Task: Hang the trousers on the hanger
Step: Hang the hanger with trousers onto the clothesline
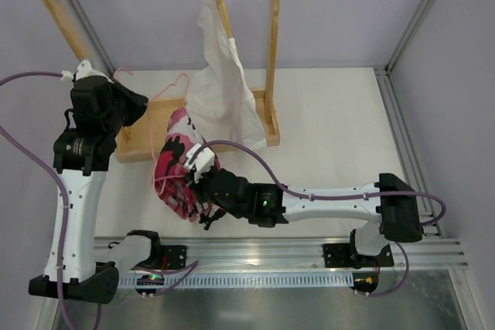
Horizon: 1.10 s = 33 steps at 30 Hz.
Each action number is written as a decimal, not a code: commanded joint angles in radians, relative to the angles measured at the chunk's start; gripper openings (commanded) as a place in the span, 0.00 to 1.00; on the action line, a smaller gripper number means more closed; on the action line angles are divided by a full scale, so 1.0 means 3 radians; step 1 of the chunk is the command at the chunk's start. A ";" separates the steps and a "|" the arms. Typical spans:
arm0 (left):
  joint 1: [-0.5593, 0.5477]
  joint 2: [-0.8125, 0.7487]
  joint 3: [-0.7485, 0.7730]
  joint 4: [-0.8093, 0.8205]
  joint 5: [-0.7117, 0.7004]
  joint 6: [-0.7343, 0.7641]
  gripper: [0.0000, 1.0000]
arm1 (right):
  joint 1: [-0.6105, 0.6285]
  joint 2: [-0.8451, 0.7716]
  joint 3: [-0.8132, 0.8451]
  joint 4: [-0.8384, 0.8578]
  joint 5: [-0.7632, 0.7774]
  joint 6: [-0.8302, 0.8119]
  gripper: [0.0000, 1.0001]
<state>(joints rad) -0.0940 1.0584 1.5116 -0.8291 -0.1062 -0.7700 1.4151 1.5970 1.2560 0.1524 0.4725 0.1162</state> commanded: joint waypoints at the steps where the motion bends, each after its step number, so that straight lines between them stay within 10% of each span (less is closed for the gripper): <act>1: -0.0044 0.0005 0.0177 0.0039 -0.0111 0.0143 0.01 | 0.0008 -0.0113 -0.0371 0.0458 0.0061 0.0185 0.04; 19: -0.0924 0.0598 0.1137 -0.0564 -0.1292 0.0439 0.00 | -0.0084 0.0010 -0.0424 0.0903 0.0021 -0.0009 0.04; 33: -0.0955 0.0864 0.1997 -0.0166 -0.1062 0.1007 0.00 | -0.0294 0.0163 0.0553 0.0505 -0.0322 -0.0259 0.04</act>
<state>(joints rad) -0.3763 1.3239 2.0274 -1.0443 -0.4328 -0.5285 1.3270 1.6463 1.3228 0.2695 0.4049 0.0616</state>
